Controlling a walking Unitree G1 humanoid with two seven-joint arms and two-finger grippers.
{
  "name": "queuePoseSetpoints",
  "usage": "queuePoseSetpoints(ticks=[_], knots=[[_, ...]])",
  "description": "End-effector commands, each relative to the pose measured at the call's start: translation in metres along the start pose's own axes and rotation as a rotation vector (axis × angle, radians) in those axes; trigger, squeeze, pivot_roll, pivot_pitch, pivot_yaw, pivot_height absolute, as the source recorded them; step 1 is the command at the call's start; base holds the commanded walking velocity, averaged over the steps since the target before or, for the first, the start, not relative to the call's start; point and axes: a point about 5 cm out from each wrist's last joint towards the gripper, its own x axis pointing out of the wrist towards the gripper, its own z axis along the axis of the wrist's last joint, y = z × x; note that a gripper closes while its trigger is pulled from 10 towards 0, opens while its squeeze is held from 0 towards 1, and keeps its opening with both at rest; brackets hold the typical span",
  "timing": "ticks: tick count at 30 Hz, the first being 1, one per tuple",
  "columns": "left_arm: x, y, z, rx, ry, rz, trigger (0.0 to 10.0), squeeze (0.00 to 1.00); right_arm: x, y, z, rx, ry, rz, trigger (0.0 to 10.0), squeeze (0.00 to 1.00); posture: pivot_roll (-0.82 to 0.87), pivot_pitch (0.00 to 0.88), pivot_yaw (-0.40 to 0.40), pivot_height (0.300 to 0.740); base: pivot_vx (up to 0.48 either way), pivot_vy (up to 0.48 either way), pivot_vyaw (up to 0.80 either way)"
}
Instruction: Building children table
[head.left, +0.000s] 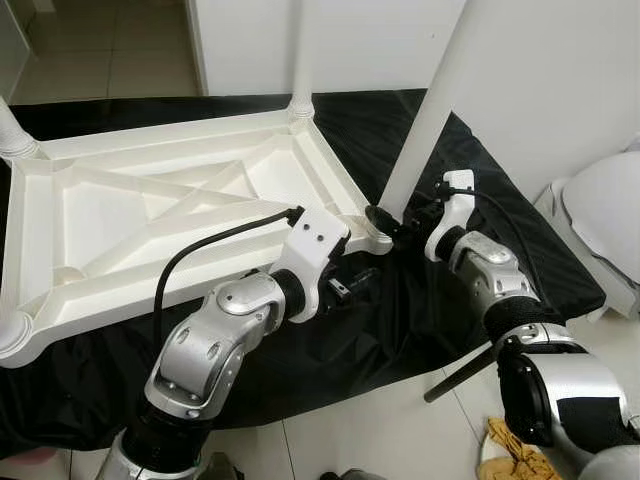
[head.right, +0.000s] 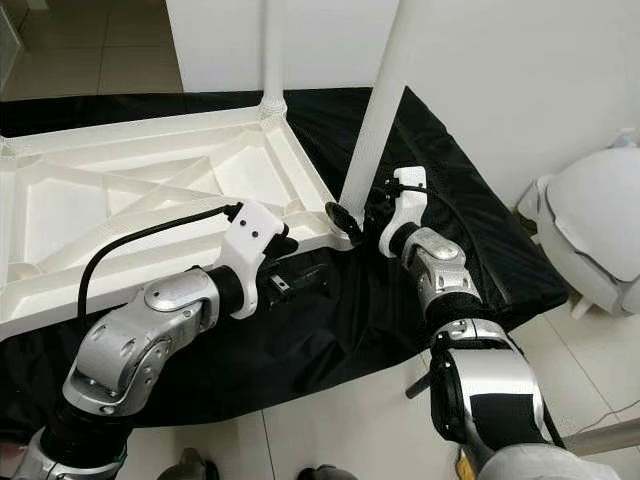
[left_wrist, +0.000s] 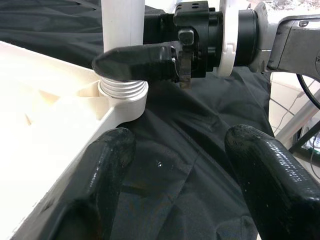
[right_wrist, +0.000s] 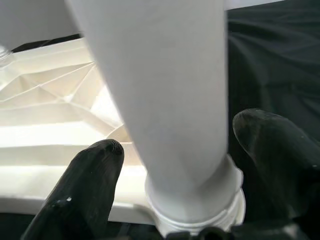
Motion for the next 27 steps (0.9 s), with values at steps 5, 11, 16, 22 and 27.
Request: queuePoseSetpoints(ticks=[5, 11, 16, 22, 27], knots=[[-0.0002, -0.0027, -0.0006, 0.005, 0.011, 0.007, 10.0, 0.0, -0.001, -0.0048, 0.0022, -0.048, 0.029, 0.016, 10.0, 0.0, 0.04, 0.051, -0.05, 0.74, 0.0, 0.0, 0.0], [-0.0005, -0.0029, -0.001, 0.007, 0.016, 0.003, 10.0, 0.0, 0.0002, -0.0067, 0.0043, -0.058, 0.035, 0.011, 3.3, 0.0, 0.04, 0.053, -0.049, 0.74, 0.0, 0.0, 0.0], [-0.0012, -0.0025, -0.0013, 0.008, 0.019, 0.006, 10.0, 0.0, -0.0007, -0.0089, 0.0032, -0.064, 0.058, 0.011, 0.0, 0.0, 0.04, 0.057, -0.047, 0.74, 0.0, 0.0, 0.0], [-0.0017, -0.0017, -0.001, 0.008, 0.019, 0.01, 10.0, 0.0, -0.0021, -0.0113, 0.0008, -0.062, 0.087, 0.004, 0.0, 0.0, 0.04, 0.058, -0.048, 0.74, 0.0, 0.0, 0.0], [-0.0022, -0.0014, -0.001, 0.006, 0.019, 0.015, 10.0, 0.0, -0.0019, -0.01, -0.002, -0.014, 0.081, 0.004, 0.0, 0.0, 0.04, 0.062, -0.053, 0.74, 0.0, 0.0, 0.0]])
